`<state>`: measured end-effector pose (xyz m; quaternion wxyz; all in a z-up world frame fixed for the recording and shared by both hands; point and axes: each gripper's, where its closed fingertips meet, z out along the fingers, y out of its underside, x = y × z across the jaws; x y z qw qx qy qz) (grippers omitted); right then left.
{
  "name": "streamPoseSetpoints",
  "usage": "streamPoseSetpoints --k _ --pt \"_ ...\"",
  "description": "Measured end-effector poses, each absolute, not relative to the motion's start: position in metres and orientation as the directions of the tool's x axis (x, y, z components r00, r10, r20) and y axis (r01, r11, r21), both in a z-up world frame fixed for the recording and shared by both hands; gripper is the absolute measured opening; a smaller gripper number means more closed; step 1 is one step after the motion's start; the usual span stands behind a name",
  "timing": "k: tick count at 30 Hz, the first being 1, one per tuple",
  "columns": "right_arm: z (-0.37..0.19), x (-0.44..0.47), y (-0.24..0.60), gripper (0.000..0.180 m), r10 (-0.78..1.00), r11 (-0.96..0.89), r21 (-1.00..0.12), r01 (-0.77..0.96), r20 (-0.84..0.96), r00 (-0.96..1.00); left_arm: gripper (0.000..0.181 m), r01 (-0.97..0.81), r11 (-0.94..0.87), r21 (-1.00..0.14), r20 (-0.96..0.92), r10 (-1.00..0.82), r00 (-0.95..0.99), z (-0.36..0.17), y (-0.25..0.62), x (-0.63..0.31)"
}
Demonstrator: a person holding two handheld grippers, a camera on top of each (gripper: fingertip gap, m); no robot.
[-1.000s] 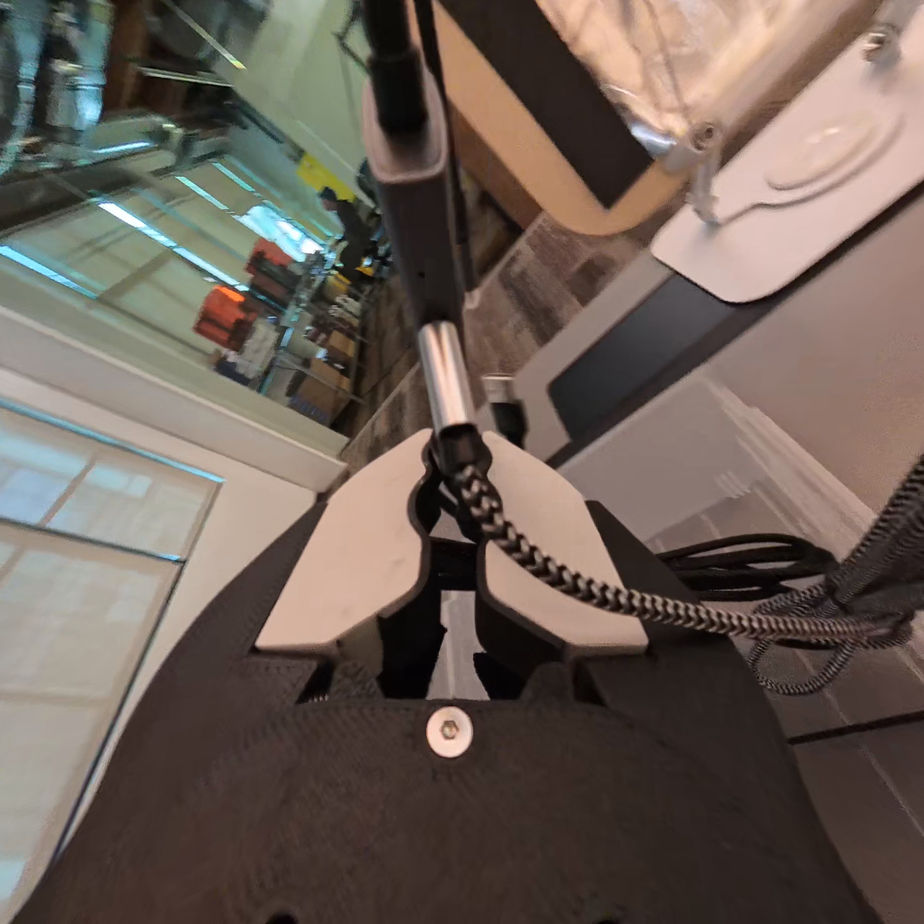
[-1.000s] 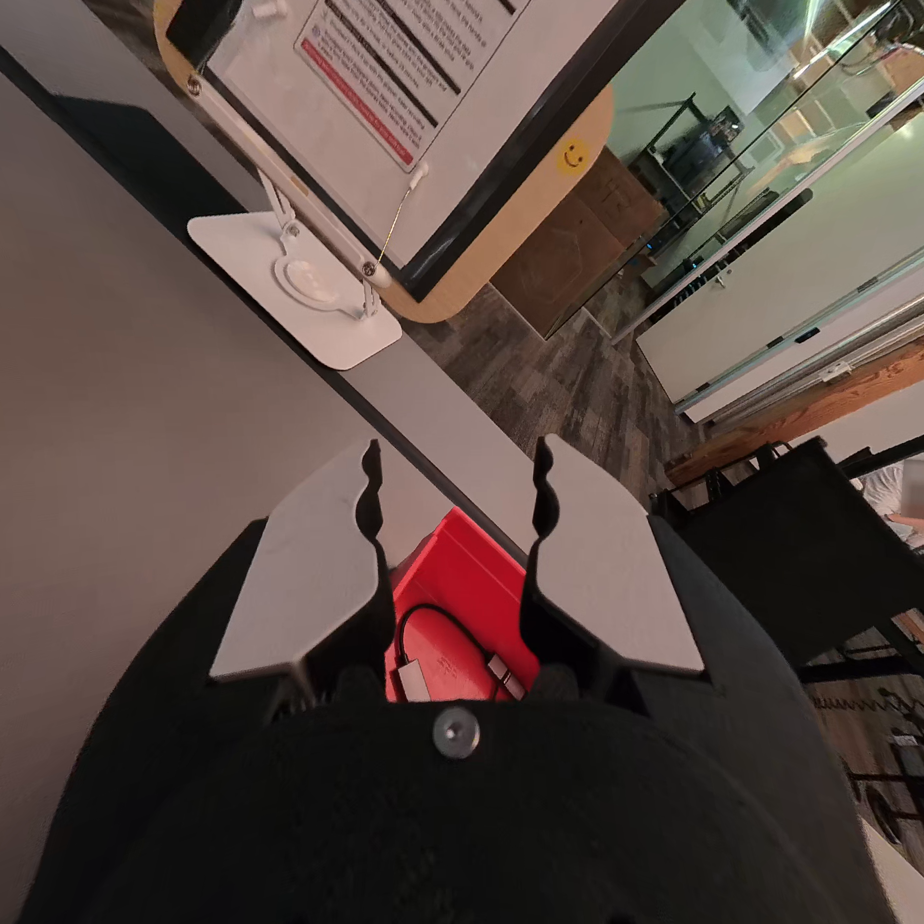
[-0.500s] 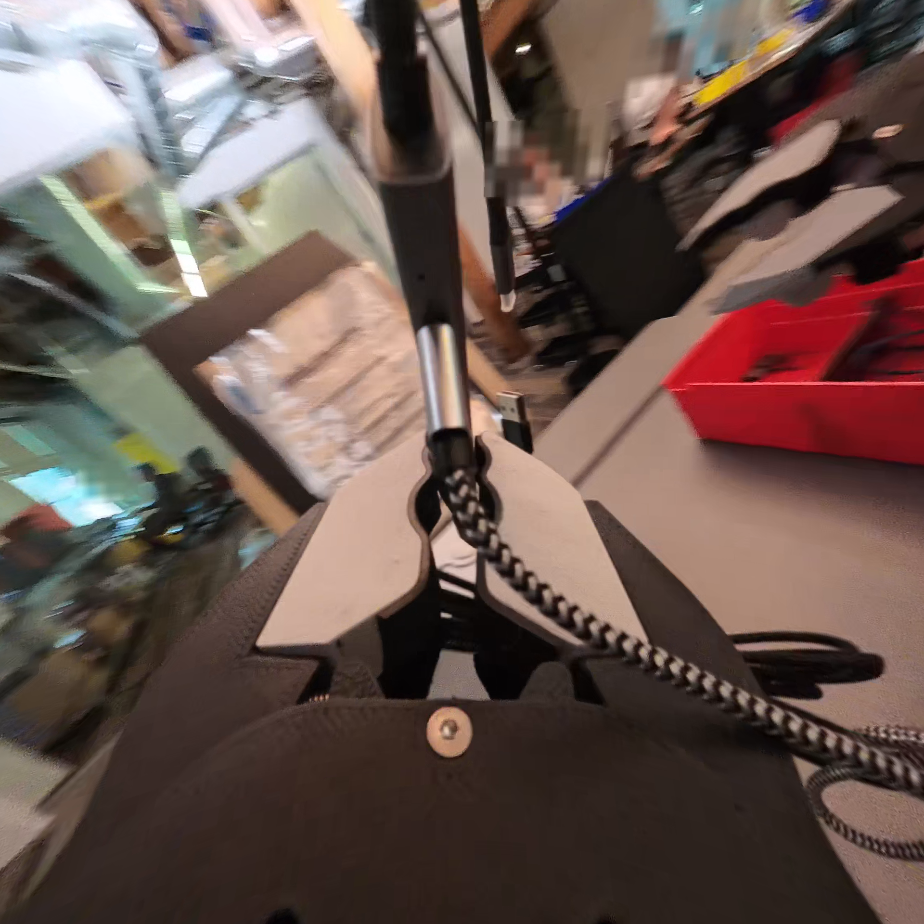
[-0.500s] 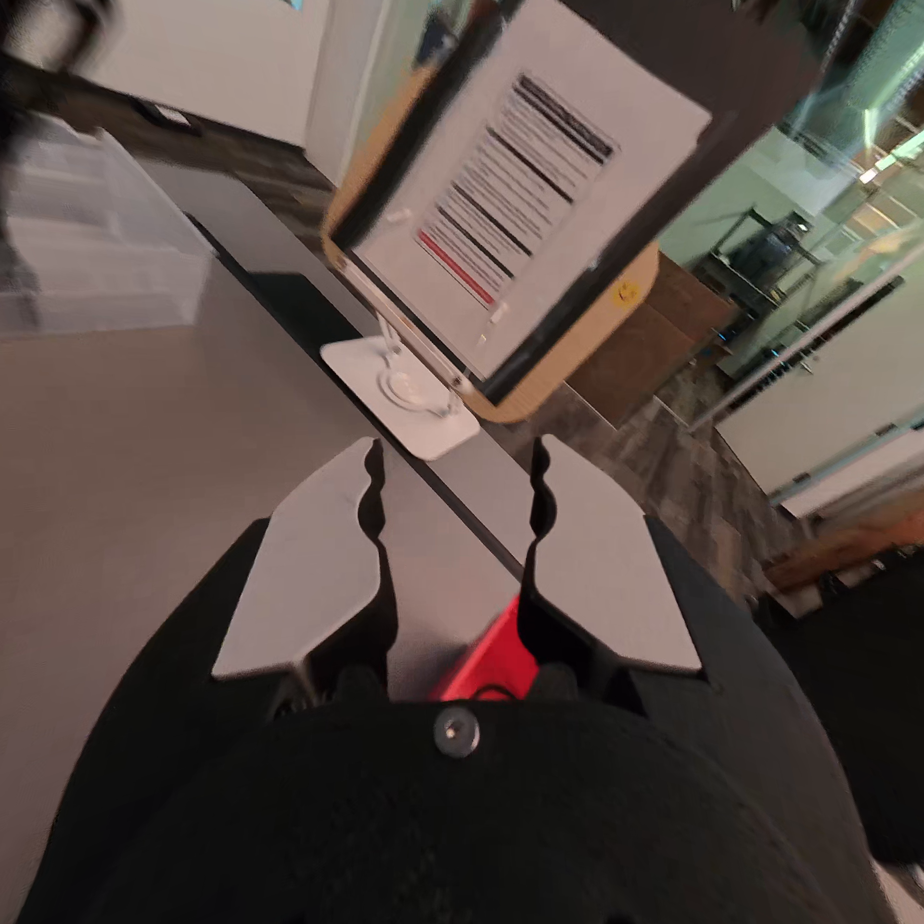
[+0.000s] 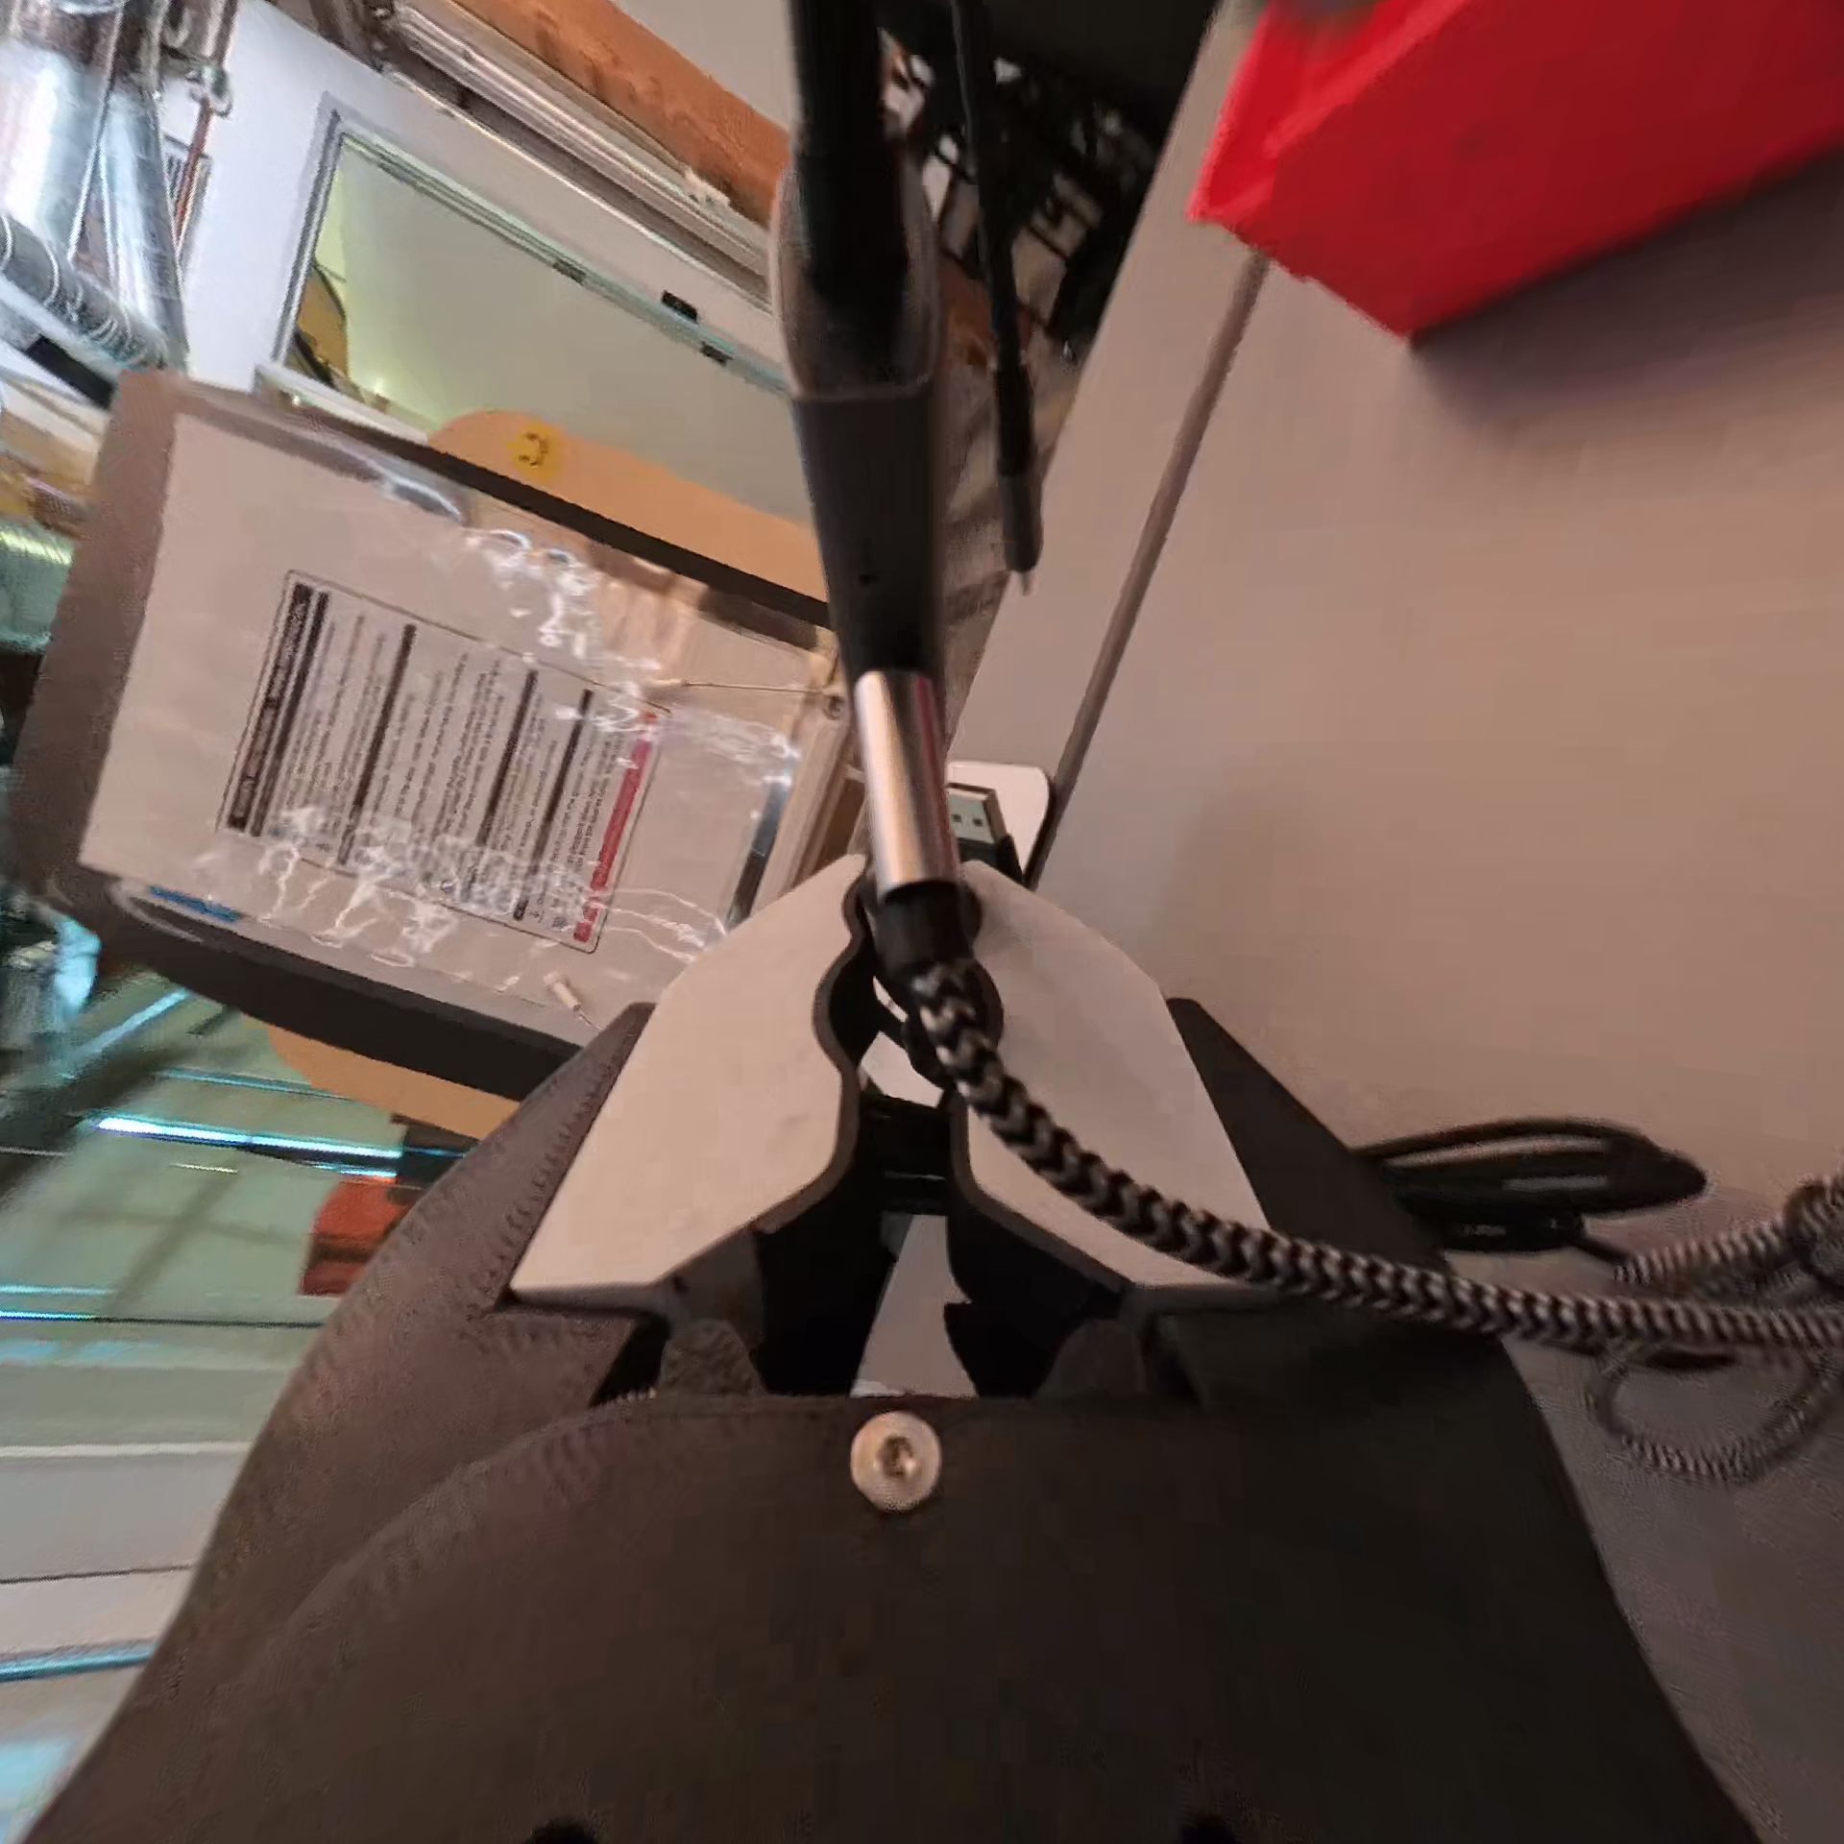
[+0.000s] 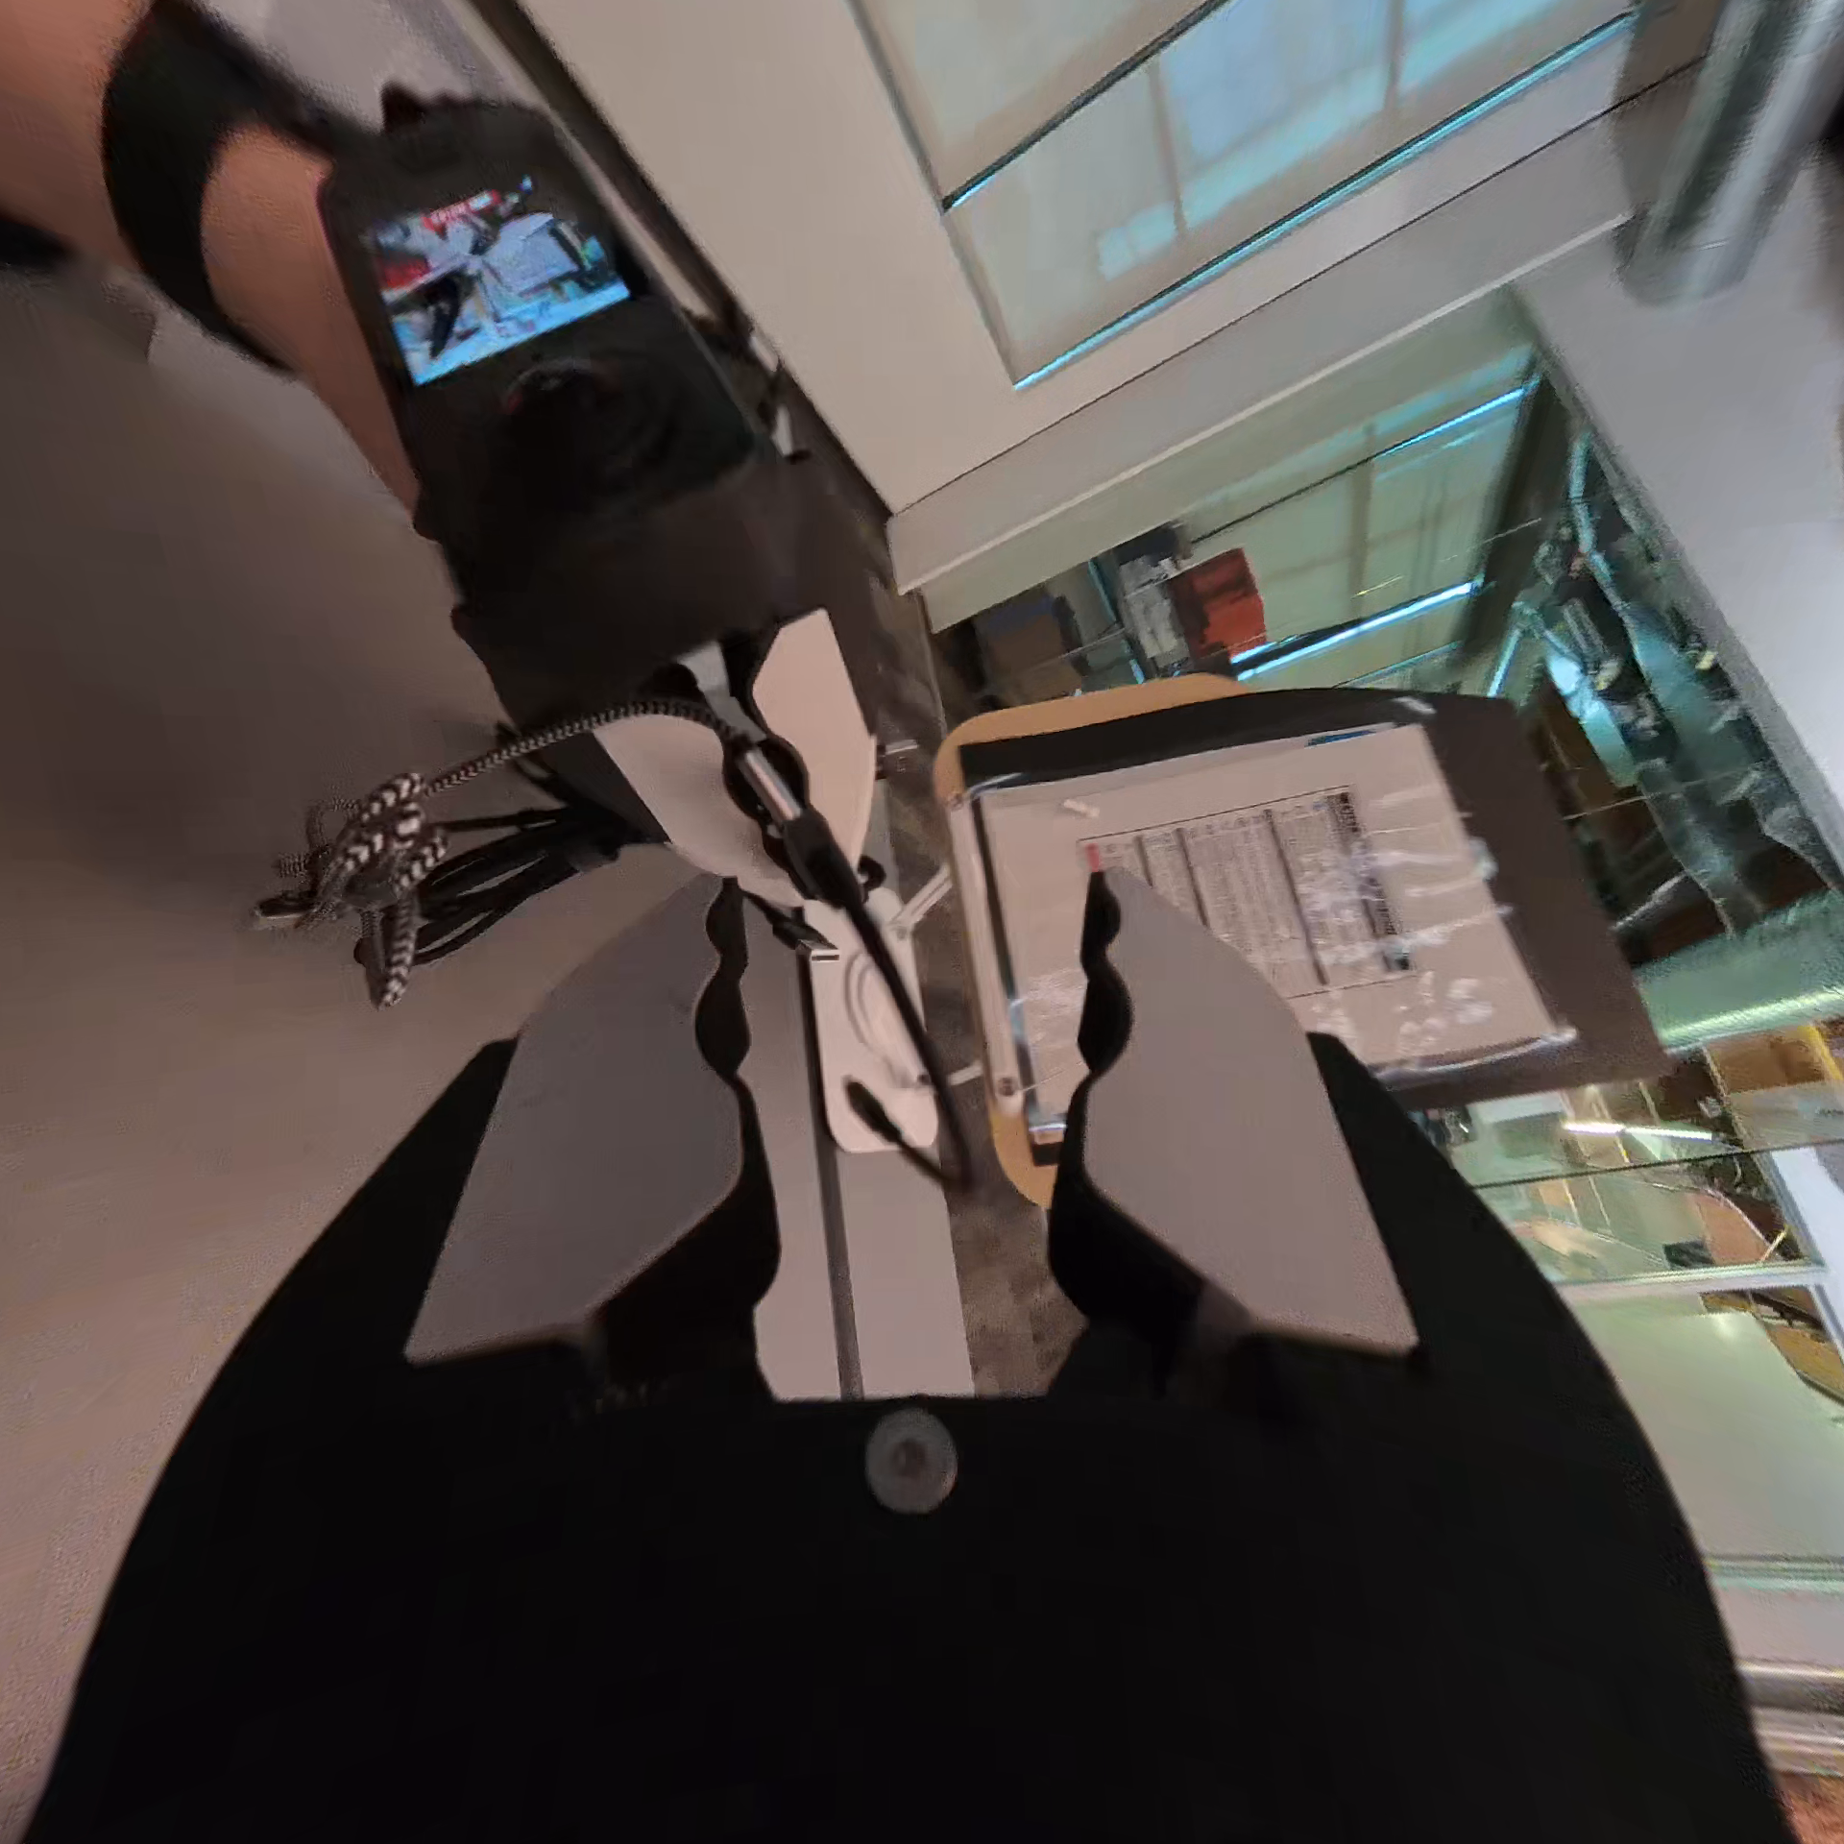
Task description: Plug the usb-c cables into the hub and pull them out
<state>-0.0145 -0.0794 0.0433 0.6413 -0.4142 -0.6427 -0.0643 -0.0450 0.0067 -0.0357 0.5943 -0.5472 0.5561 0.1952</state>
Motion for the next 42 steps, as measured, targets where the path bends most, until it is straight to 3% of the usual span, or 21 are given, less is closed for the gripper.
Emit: streamPoseSetpoints --k 2,6,10,19,21,24,26,30,37,42 --pt "0.015 -0.024 -0.069 0.063 0.480 0.626 -0.409 0.664 0.873 0.085 0.011 -0.868 0.329 -0.372 -0.899 -0.361 0.248 -0.050 0.008 -0.040" --pt "-0.028 -0.026 -0.048 0.038 0.478 0.585 -0.278 0.762 0.877 -0.047 0.011 -0.888 0.313 -0.336 -0.910 -0.352 0.220 -0.058 0.010 -0.040" --pt "-0.027 -0.028 -0.044 0.014 0.488 0.603 -0.329 0.727 0.873 -0.009 0.010 -0.895 0.312 -0.319 -0.916 -0.345 0.206 -0.058 0.009 -0.042" --pt "-0.029 -0.030 -0.054 0.012 0.431 0.661 -0.233 0.713 0.896 -0.106 0.011 -0.876 0.344 -0.338 -0.877 -0.454 0.160 -0.065 -0.004 -0.039" --pt "-0.028 -0.032 -0.060 0.011 0.413 0.675 -0.197 0.711 0.900 -0.143 0.017 -0.839 0.359 -0.409 -0.811 -0.564 0.155 -0.065 -0.014 -0.041" --pt "-0.024 -0.031 -0.067 0.011 0.364 0.684 -0.120 0.720 0.911 -0.193 0.050 -0.767 0.294 -0.570 -0.626 -0.761 0.173 -0.053 -0.033 -0.054" --pt "-0.019 -0.029 -0.072 0.011 0.355 0.685 -0.105 0.721 0.912 -0.205 0.061 -0.701 0.268 -0.660 -0.500 -0.854 0.144 -0.039 -0.052 -0.065" --pt "-0.012 -0.031 -0.091 0.011 0.346 0.705 -0.080 0.705 0.906 -0.243 0.062 -0.535 0.290 -0.794 -0.401 -0.911 0.101 -0.004 -0.077 -0.080" --pt "-0.001 -0.049 -0.137 0.011 0.276 0.767 -0.012 0.642 0.909 -0.313 0.055 -0.329 0.235 -0.915 -0.220 -0.972 -0.082 0.008 -0.109 -0.071" --pt "-0.008 -0.059 -0.157 0.011 0.272 0.794 0.015 0.608 0.886 -0.376 0.053 -0.460 0.288 -0.840 -0.227 -0.956 -0.185 -0.024 -0.122 -0.068"
